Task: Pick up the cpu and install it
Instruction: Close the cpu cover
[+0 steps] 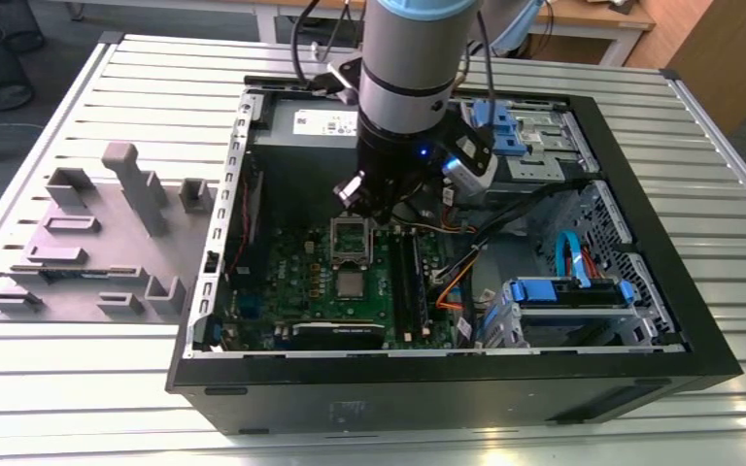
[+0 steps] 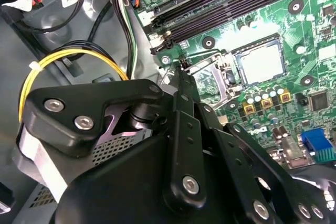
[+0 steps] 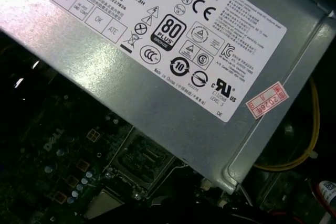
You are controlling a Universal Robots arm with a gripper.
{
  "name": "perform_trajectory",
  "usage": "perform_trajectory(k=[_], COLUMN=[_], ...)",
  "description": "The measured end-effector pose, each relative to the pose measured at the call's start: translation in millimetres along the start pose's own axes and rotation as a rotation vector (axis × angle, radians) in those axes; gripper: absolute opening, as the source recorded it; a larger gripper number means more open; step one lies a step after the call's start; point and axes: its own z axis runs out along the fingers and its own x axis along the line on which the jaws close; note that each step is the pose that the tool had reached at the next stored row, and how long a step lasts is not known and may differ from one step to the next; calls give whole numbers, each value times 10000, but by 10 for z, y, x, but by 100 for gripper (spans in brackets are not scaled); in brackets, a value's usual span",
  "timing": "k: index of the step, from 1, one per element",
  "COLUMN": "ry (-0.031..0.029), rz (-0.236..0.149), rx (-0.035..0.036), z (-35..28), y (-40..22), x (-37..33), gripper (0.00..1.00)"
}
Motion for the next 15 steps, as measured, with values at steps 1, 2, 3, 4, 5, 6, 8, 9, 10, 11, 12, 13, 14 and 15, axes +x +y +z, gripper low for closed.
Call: perform_trajectory(k=[1,2,3,4,5,6,8,9,10,11,12,13,14,15], ry=[5,11,16,20,22,20,19,20,21,20,19,19,22,22], rz=[-41,-80,-115,-148,-170,-181,-187,-186,-186,-185,-187,-187,-186,-187], rx=[3,6,5,5,4,2,1,2,2,2,1,2,3,3], z=[6,14,24,34,43,54,77,92,110,129,147,160,167,172], y=[0,1,2,5,10,13,17,18,17,16,14,15,19,22], x=[-1,-3,-6,-11,-18,-24,-32,-36,-38,-40,-43,-47,-53,-58], gripper=[11,11,11,11,11,11,11,11,11,11,11,11,11,11])
